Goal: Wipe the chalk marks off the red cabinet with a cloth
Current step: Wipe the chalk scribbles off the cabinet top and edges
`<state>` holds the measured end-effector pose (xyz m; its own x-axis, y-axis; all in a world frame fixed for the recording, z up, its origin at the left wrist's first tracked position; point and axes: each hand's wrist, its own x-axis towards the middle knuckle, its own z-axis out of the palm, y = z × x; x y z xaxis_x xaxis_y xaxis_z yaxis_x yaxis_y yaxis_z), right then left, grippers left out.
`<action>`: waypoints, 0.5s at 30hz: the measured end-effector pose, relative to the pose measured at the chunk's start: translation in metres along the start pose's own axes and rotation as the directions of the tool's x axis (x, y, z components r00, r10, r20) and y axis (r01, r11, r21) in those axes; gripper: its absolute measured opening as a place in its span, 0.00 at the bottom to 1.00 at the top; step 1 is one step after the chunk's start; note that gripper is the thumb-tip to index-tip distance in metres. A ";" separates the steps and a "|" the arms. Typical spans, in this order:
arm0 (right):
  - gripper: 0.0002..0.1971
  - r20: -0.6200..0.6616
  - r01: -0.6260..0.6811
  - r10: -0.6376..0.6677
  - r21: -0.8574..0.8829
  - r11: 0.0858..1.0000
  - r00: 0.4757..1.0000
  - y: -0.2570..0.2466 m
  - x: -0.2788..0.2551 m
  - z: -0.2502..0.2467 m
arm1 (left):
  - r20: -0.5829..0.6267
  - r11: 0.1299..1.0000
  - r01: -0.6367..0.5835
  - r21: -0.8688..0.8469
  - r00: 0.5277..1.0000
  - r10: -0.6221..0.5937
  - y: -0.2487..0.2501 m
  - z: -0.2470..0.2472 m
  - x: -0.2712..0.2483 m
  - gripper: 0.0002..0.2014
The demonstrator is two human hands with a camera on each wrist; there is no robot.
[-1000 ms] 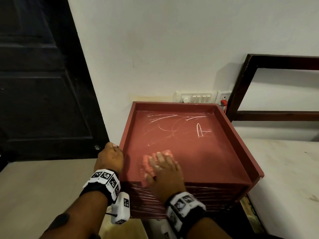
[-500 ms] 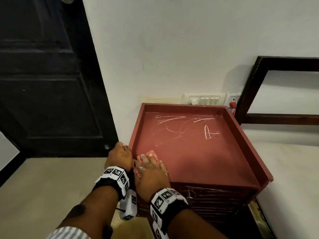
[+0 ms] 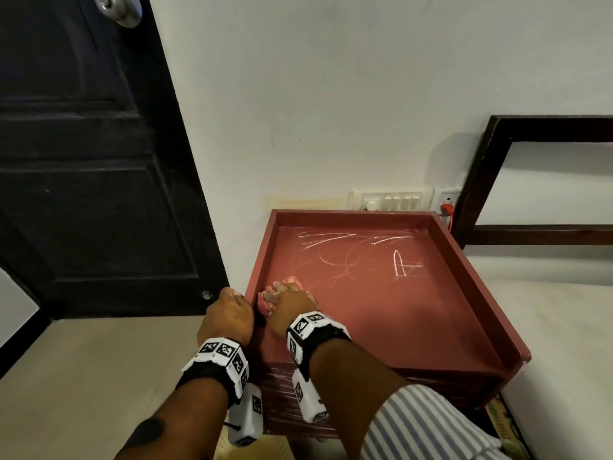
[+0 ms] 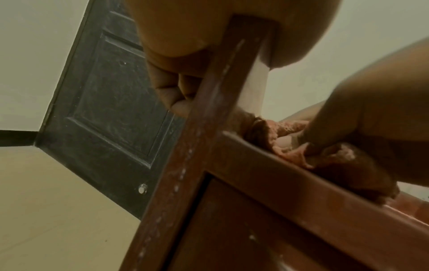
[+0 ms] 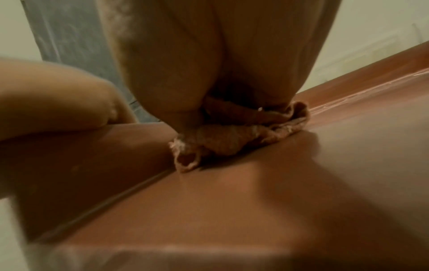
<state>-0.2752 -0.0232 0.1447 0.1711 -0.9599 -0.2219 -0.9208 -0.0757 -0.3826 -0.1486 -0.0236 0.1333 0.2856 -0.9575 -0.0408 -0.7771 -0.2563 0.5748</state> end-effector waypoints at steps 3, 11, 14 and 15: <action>0.24 0.014 0.069 -0.068 -0.074 0.995 0.998 0.014 -0.009 -0.019 | 0.009 0.998 -0.003 0.066 1.000 0.002 0.000 -0.003 -0.003 0.16; 0.12 -0.285 -0.188 0.192 0.045 0.981 0.939 0.188 -0.055 -0.070 | 0.063 0.936 -0.273 0.223 0.962 0.265 0.012 -0.002 -0.013 0.11; 0.26 -0.132 -0.465 0.456 -0.045 0.884 0.880 0.232 -0.073 -0.084 | 0.147 0.916 -0.314 0.250 0.947 0.284 0.017 -0.002 -0.003 0.14; 0.27 -0.117 -0.454 0.440 -0.152 0.878 0.890 0.235 -0.074 -0.088 | 0.160 0.921 -0.314 0.229 0.946 0.283 0.018 -0.001 0.002 0.13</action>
<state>-0.5348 0.0060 0.1496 -0.2937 -0.9195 -0.2613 -0.9395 0.3281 -0.0986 -0.1611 -0.0294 0.1446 -0.0394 -0.9992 -0.0063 -0.9342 0.0345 0.3550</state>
